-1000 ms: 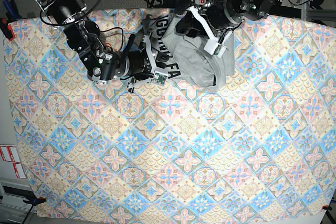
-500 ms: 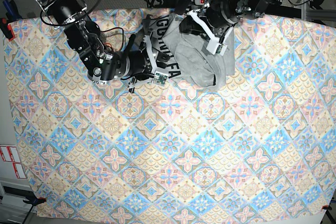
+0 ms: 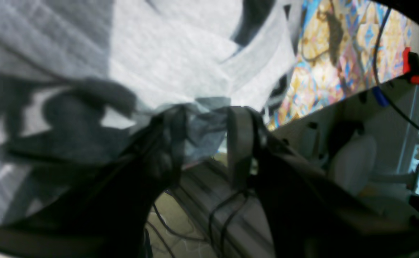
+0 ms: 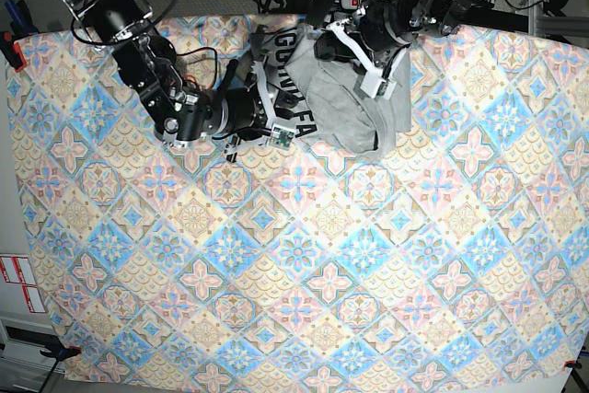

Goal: Fold the T-shirt properly
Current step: 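Grasp the shirt end with the left gripper and fold it toward the right gripper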

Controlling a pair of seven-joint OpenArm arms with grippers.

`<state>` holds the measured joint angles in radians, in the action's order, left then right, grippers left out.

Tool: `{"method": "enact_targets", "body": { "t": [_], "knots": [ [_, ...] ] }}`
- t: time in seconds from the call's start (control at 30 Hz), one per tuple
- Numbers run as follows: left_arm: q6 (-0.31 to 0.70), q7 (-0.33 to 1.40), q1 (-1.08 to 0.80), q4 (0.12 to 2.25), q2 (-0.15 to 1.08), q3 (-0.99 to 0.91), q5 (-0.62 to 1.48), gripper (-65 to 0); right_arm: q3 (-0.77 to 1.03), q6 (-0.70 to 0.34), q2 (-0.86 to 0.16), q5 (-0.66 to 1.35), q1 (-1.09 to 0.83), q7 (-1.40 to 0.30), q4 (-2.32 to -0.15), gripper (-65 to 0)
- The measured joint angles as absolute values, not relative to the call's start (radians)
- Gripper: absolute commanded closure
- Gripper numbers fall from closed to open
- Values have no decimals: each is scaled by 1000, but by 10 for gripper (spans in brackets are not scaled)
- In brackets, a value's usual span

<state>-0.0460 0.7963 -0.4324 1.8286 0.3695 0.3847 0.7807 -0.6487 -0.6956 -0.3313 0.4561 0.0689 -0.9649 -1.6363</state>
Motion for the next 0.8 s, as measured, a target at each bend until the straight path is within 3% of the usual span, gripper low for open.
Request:
{"method": "enact_targets", "body": {
  "t": [0.27, 0.8],
  "knots": [
    [-42, 797, -441, 1861, 363, 384, 779, -2, -649, -695, -333, 456, 69, -965, -1636, -130],
    [-41, 727, -561, 1898, 447, 268, 786, 0, -649, -696, -331, 410, 79, -963, -1636, -130]
  ]
}}
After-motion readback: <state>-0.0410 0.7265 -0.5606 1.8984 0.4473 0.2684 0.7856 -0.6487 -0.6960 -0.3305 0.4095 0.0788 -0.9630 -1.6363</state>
